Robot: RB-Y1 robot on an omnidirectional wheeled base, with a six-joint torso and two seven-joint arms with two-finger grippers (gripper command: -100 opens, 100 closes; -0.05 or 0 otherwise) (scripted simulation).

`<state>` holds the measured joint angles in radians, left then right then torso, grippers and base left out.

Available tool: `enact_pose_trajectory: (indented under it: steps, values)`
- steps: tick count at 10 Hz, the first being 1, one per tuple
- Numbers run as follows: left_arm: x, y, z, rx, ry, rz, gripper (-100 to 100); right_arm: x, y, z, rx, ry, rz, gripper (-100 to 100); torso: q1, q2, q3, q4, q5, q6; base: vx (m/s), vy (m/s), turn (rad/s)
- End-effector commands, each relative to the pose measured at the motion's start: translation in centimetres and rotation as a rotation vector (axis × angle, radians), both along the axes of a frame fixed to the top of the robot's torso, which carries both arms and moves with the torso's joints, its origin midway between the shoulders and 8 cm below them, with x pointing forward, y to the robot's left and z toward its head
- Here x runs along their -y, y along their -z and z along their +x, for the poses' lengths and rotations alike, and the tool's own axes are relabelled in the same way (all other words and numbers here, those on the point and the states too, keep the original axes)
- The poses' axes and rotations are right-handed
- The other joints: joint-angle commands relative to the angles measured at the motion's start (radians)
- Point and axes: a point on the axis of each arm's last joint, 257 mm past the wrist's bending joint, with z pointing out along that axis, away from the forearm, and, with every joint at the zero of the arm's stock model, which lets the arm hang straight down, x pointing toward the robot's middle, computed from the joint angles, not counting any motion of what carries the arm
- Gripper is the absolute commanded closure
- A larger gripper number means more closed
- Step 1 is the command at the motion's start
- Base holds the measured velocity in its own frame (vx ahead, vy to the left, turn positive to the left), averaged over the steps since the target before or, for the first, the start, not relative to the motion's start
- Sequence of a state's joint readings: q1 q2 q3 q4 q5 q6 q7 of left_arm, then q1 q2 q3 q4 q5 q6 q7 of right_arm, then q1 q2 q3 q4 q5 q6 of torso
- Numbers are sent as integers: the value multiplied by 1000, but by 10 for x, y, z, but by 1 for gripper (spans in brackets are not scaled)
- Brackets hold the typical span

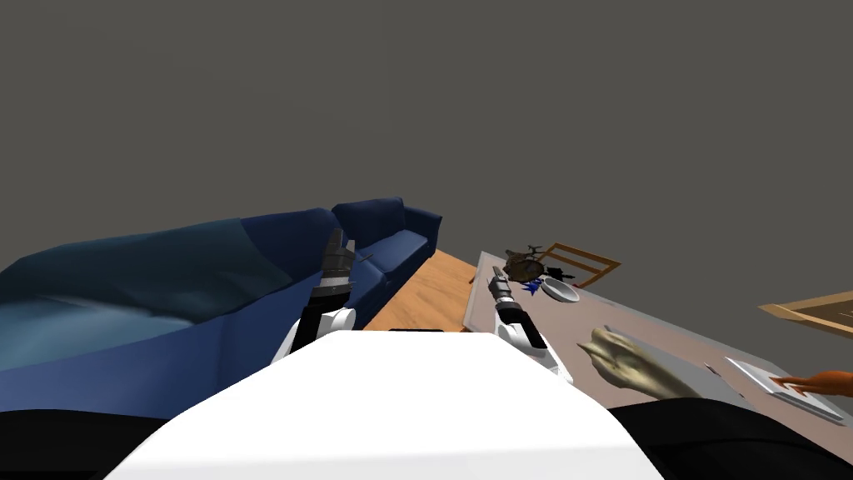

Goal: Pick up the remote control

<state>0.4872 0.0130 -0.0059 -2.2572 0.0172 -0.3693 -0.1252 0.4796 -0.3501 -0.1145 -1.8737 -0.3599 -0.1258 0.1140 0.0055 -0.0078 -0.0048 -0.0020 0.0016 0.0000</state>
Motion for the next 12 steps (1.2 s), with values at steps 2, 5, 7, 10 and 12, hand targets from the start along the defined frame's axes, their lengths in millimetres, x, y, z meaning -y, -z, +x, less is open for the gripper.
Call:
enact_pose_trajectory:
  steps: [2, 5, 7, 10, 12]
  values:
    - [0, 0, 0, 0, 0, 0, 0, 29, 32, -4, -94, 39, 23, -100, 2, -2, -1, 0, 0, 0, 151, 114, -33]
    - [0, 0, 0, 0, 0, 0, 0, 68, 72, -18, -215, 101, 73, -100, -1, -2, -1, 0, 0, 0, 163, 80, -50]
    - [0, 0, 0, 0, 0, 0, 0, 75, 86, -24, -243, 117, 78, -100, -2, -1, -1, 0, 0, 0, 100, 41, -18]
    - [0, 0, 0, 0, 0, 0, 0, 116, 127, -49, -364, 198, 150, -100, -3, 0, 0, 0, -1, 0, 146, 49, -76]
    - [0, 0, 0, 0, 0, 0, 0, 139, 153, -70, -434, 253, 195, -100, -3, -2, -1, -1, -1, 0, 159, 64, -75]
